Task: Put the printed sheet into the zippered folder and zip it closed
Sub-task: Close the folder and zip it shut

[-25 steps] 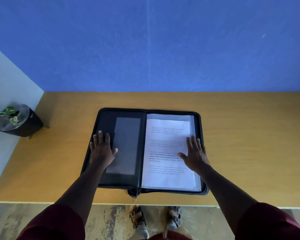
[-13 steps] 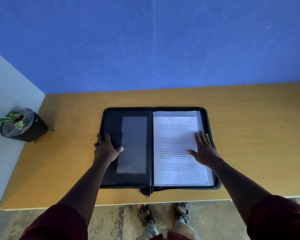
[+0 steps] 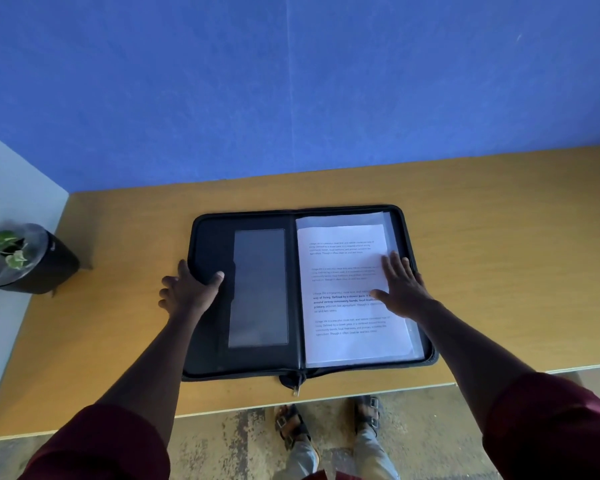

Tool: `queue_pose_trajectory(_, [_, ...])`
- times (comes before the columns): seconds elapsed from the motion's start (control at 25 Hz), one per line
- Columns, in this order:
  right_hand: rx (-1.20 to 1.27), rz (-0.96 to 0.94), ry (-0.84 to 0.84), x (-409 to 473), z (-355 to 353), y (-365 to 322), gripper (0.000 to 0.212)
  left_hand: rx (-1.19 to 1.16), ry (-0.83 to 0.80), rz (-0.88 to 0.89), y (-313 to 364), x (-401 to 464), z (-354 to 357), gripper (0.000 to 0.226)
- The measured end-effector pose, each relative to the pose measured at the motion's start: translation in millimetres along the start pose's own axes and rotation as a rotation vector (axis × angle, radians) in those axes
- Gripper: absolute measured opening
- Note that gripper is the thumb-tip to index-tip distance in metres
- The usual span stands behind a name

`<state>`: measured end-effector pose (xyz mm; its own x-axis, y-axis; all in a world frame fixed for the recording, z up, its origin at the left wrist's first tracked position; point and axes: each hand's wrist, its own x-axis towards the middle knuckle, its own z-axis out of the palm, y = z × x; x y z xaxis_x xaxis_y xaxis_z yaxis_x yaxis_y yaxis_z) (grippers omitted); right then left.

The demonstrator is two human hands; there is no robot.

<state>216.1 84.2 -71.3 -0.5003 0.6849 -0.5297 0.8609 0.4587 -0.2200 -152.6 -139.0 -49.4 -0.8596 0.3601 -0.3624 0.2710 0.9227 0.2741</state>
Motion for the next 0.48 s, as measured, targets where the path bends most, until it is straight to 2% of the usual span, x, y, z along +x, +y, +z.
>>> queue_pose_trajectory(0.08, [0.003, 0.001, 0.015, 3.7, -0.6, -6.3, 0.092, 0.038, 0.048, 0.02, 3.3, 2.0, -13.8, 0.082])
queue_pose_trajectory(0.2, [0.007, -0.027, 0.017, 0.4, 1.9, -0.3, 0.089, 0.128, 0.227, 0.026, 23.8, -24.5, -26.9, 0.065])
queue_pose_trajectory(0.48, [-0.02, -0.027, 0.054, -2.7, 9.6, 4.0, 0.087, 0.123, 0.461, 0.153, 71.1, -68.6, -67.0, 0.044])
